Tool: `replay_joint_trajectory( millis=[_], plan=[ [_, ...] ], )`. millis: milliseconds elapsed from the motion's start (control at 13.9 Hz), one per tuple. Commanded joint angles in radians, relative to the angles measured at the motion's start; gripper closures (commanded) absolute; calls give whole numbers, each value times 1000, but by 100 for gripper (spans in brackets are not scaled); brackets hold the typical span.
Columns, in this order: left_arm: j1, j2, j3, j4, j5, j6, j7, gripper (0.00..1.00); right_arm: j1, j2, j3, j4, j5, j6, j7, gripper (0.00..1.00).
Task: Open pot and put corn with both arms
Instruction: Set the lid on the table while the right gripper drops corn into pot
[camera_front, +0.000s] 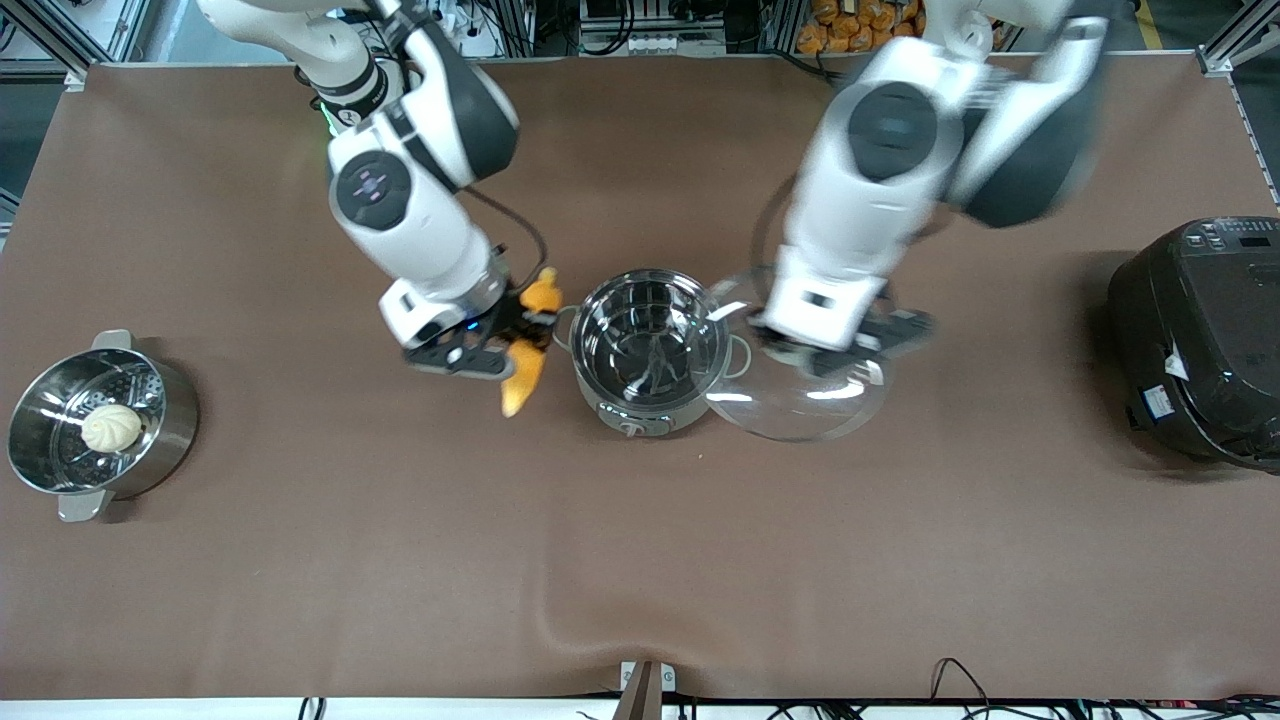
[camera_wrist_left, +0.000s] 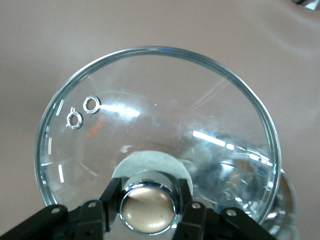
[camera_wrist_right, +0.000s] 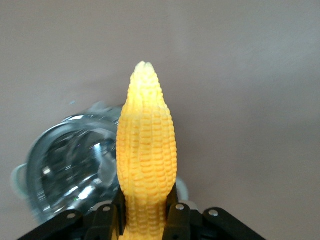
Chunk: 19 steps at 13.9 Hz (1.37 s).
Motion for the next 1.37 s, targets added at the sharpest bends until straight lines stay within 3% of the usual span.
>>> replay_joint_trajectory(
  millis=[0, 216, 432, 504, 720, 936, 1296],
  plan=[
    [105, -93, -18, -135, 8, 14, 178, 100, 81, 77, -13, 70, 19, 64, 121, 92],
    [218, -118, -20, -248, 7, 96, 311, 100, 144, 165, -18, 71, 9, 208, 189, 79],
    [322, -183, -26, -487, -15, 295, 469, 100, 168, 186, -20, 60, -31, 245, 298, 14],
    [349, -200, -26, -567, -15, 366, 489, 100, 173, 188, -20, 60, -33, 245, 313, 0],
    [383, -191, -25, -743, -15, 573, 522, 100, 164, 177, -20, 48, -33, 227, 315, 0],
    [383, -138, -23, -908, -13, 817, 522, 100, 112, 115, -44, 37, -74, 76, 248, 0],
    [394, -69, -18, -922, -4, 848, 522, 100, -144, -8, -44, 18, -85, -98, -120, 0]
  ],
)
